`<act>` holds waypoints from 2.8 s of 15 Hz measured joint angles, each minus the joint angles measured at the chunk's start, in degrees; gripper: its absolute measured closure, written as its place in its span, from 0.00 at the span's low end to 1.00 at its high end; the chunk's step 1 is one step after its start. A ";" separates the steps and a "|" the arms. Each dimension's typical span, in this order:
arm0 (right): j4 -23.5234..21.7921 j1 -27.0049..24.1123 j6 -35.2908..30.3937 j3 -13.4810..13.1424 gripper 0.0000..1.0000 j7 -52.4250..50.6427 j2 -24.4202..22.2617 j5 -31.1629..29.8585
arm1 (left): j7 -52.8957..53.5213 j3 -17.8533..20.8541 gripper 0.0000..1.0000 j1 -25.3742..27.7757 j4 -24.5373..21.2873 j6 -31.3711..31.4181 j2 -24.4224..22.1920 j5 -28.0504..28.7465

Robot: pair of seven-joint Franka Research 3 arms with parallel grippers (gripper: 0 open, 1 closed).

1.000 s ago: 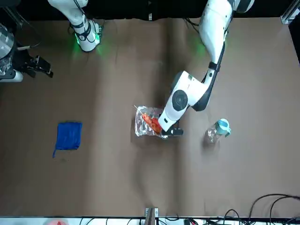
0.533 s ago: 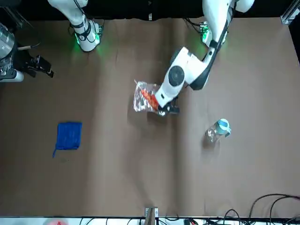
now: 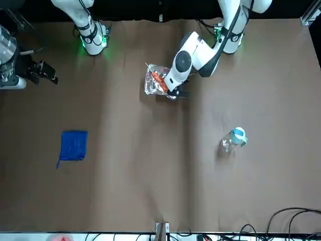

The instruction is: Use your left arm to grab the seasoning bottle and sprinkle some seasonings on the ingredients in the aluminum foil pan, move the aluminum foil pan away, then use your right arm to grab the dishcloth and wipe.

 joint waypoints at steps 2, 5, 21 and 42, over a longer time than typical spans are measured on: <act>-0.07 -0.23 1.13 -0.14 0.00 0.00 1.69 -0.04 | -2.31 -0.54 0.98 0.00 -1.48 0.20 0.00 -0.95; -0.41 -0.70 5.70 -0.38 0.00 -0.02 6.52 -0.04 | -5.10 -1.63 0.98 -0.15 -3.16 2.28 -0.01 -2.25; -0.50 -2.52 29.12 -0.58 0.00 -10.22 34.76 -7.21 | -10.55 -3.52 0.10 3.07 -2.59 5.03 1.19 -2.32; -0.20 -5.25 41.50 -0.72 0.30 -11.49 45.17 -8.16 | 17.85 -3.46 0.00 30.78 31.03 -23.53 4.46 18.80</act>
